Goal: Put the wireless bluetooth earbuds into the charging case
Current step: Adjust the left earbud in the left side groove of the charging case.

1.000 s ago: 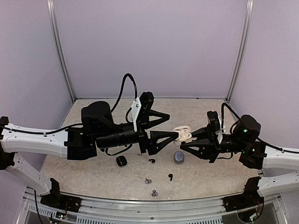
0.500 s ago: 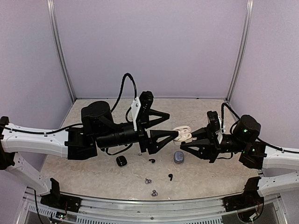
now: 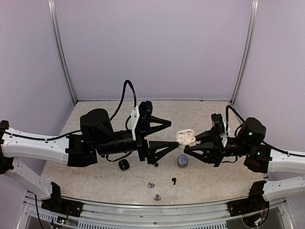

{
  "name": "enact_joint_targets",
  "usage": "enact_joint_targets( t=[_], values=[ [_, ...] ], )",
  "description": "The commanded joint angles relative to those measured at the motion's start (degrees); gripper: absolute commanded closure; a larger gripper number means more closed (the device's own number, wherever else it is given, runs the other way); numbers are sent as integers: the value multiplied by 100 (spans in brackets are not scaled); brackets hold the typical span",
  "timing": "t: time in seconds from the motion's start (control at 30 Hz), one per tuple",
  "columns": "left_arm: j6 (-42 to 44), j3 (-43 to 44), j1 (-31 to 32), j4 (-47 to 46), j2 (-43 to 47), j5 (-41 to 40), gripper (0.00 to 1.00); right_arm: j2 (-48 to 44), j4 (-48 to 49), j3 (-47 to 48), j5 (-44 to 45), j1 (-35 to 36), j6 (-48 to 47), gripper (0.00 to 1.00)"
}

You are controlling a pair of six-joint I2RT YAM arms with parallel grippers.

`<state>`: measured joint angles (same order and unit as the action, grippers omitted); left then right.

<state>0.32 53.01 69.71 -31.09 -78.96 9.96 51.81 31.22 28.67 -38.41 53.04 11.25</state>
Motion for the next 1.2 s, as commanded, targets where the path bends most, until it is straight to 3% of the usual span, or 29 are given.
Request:
enact_joint_targets(
  t=[0.0,1.17],
  values=[
    [129,-57,-10,-17,188,134,18,4,226,131,-68,47,36,100],
    [140,399,7,285,-271,-465,23,-20,103,183,-128,41,-36,100]
  ],
)
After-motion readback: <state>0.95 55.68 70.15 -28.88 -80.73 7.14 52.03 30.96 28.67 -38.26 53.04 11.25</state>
